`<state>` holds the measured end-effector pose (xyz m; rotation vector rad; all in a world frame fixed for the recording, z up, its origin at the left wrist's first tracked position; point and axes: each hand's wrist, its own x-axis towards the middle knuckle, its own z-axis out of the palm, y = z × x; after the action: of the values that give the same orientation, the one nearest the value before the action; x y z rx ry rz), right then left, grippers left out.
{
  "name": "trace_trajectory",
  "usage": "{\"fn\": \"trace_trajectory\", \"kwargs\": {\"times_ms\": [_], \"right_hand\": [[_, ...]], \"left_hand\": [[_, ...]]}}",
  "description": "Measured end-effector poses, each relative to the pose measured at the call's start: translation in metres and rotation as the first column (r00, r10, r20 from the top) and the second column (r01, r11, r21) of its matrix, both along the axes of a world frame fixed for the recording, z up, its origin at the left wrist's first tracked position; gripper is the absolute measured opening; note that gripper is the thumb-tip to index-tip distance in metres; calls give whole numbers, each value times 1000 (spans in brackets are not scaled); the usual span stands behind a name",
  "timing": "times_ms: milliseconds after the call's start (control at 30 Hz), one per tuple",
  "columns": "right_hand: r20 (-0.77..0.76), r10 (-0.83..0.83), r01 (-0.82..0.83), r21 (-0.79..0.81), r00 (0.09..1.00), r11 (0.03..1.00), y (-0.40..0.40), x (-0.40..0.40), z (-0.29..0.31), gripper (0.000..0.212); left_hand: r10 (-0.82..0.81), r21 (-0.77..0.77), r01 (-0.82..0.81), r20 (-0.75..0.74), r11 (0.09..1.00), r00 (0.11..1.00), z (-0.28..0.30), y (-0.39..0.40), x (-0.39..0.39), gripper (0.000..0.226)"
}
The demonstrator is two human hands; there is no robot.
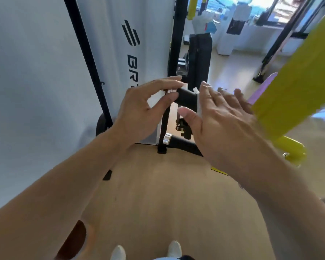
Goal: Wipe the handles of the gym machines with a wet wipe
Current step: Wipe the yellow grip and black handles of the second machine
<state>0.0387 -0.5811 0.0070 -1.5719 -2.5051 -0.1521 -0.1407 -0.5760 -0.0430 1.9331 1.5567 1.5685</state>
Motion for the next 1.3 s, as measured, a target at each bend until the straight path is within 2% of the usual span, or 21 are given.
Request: {"fn": "trace_trajectory", "kwargs": {"times_ms": [100,233,300,400,567,667,733,800,867,933,1033,1100,1167,1200,1267,1300], "right_hand": [[15,-60,61,-76,998,995,-11,7,1,66],[-67,-26,21,-76,997,997,-13,-8,-4,78],[-75,13,-16,-42,997,999,-7,-24,-6,82],[-36,-60,61,31,998,998,-10,-38,-12,84],[99,-191,193,-13,977,981,-37,-4,-9,76],[15,-193,192,67,981,979,-30,4,-11,68],[-112,-185,200,143,976,969,-18,-3,-13,56],[-210,-108,148,188,972,971,-6,-16,-16,46],[-227,12,38,213,974,976,1,-26,-18,47],[-192,49,-14,184,980,983,4,-28,-15,45],[39,-47,37,227,998,973,0,-4,-2,31],[184,-61,14,247,981,969,-10,10,9,48],[329,-88,19,208,940,978,-13,13,15,48],[357,-89,30,169,930,985,-10,13,17,38],[294,-18,-1,65,956,998,0,9,22,14],[255,21,-27,17,967,999,6,8,22,17]], "left_hand": [[-91,-6,91,25,996,996,-1,4,-6,24],[-142,23,140,52,990,989,-2,3,-8,23],[-123,81,122,8,989,992,-3,3,-10,24],[-95,147,105,-73,984,993,-8,7,-12,25],[-79,119,76,23,990,997,-8,2,-5,23],[-64,88,62,23,994,998,-3,-1,-3,23],[-52,71,50,21,996,998,0,-3,-2,23],[-26,57,25,20,998,999,0,-3,-1,23],[-11,48,10,27,999,1000,-1,-4,-1,23],[-11,21,10,59,1000,998,-2,-3,-2,24],[23,-3,-23,48,1000,999,-2,-3,-2,24],[34,-14,-34,34,999,999,-3,-3,-1,24],[28,-28,-27,64,999,998,-3,-4,1,23],[21,-30,-19,81,999,996,-4,-5,3,23],[21,-20,-19,97,1000,995,-5,-6,5,24],[28,-19,-26,105,999,994,-6,-6,5,25]]}}
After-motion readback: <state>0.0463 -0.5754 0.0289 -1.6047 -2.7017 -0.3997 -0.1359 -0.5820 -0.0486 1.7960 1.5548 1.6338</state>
